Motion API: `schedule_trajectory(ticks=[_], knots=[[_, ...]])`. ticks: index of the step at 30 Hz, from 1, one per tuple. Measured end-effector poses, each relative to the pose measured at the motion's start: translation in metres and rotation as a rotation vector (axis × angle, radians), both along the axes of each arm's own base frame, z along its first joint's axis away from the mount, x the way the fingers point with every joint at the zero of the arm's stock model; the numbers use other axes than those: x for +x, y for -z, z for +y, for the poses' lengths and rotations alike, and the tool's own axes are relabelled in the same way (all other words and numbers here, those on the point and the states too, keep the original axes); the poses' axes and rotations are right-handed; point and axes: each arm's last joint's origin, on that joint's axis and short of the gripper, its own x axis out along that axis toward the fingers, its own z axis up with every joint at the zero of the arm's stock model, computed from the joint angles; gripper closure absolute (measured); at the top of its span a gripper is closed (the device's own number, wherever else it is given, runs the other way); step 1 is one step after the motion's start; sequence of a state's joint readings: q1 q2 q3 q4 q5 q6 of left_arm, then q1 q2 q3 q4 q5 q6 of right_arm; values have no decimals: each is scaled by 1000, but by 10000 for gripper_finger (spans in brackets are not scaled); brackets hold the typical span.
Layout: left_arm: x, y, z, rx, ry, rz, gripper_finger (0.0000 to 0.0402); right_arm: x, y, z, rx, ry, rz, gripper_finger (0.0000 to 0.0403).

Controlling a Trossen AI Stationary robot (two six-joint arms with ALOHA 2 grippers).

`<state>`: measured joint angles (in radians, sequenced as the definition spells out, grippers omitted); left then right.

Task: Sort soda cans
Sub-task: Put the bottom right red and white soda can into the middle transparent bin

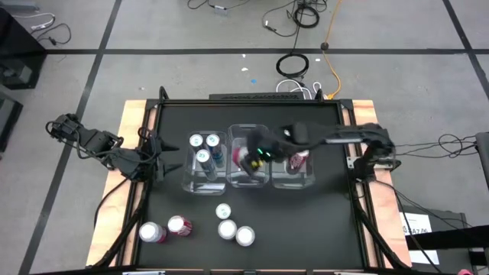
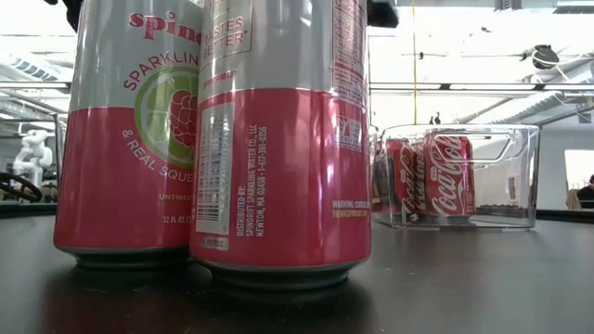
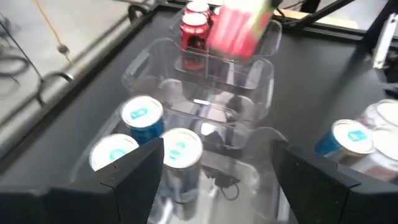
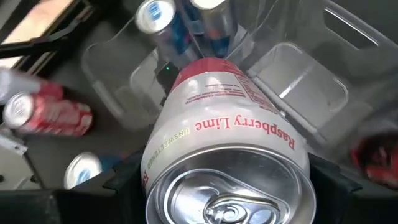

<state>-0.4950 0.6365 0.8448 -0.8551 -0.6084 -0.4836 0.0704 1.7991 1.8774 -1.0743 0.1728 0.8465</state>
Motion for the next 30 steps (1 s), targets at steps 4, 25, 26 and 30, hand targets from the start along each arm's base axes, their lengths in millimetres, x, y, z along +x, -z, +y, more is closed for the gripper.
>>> schedule_trajectory(ticks=[4, 25, 26, 30], knots=[[0, 0, 1, 71, 20, 9, 97, 28, 26, -38, 46, 1, 63, 125], [-24, -4, 12, 137, 122, -11, 97, 69, 110, -136, 153, 44, 568, 125], [-26, -4, 13, 132, 126, -16, 97, 69, 110, -140, 155, 50, 568, 125], [-30, -6, 15, 124, 126, -33, 97, 65, 110, -152, 163, 77, 571, 125]])
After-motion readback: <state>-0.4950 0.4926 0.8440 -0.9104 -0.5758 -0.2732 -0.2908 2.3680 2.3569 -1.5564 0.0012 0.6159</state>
